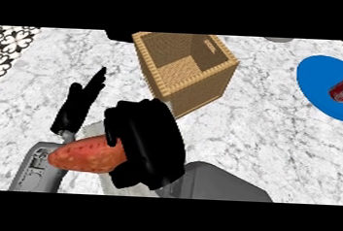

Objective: Pick the sweet potato from the placemat and place it in the basket

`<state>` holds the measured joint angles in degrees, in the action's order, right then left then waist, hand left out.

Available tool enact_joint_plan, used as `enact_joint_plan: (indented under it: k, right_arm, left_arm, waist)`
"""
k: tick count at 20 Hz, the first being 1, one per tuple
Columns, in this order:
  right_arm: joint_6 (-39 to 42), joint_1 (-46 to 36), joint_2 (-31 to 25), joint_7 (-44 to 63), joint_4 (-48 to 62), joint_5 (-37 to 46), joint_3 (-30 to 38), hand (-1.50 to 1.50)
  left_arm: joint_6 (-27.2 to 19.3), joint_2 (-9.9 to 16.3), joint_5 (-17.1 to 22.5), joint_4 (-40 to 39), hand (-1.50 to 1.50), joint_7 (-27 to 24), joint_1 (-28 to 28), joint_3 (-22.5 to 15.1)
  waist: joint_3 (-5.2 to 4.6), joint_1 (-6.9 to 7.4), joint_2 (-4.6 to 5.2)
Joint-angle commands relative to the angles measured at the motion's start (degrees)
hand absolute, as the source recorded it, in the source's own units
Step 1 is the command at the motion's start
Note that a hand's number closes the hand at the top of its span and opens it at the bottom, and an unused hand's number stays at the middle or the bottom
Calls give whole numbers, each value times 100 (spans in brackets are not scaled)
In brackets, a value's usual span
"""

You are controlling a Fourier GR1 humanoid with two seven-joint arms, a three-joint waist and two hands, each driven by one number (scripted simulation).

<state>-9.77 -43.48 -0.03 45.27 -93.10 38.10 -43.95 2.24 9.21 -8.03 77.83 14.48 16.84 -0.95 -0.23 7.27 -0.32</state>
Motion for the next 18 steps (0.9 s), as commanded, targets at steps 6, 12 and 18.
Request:
enact_joint_plan:
  k: [6, 12, 18]
  right_arm:
    - [-809, -2847, 3, 2221, 469, -911, 333, 150]
    - [-534, -4596, 2, 2547, 1874, -1304, 1062, 150]
    - [711, -5552, 2, 2473, 3561, -1178, 985, 150]
  left_arm:
    - [-8, 120, 13, -233, 0, -56, 151, 176]
    - [-156, 50, -83, -225, 0, -145, 93, 152]
    - [-63, 198, 14, -85, 0, -187, -148, 274]
  waist:
    - [-24, -74, -5]
    - [-23, -188, 9]
    - [-19, -364, 12]
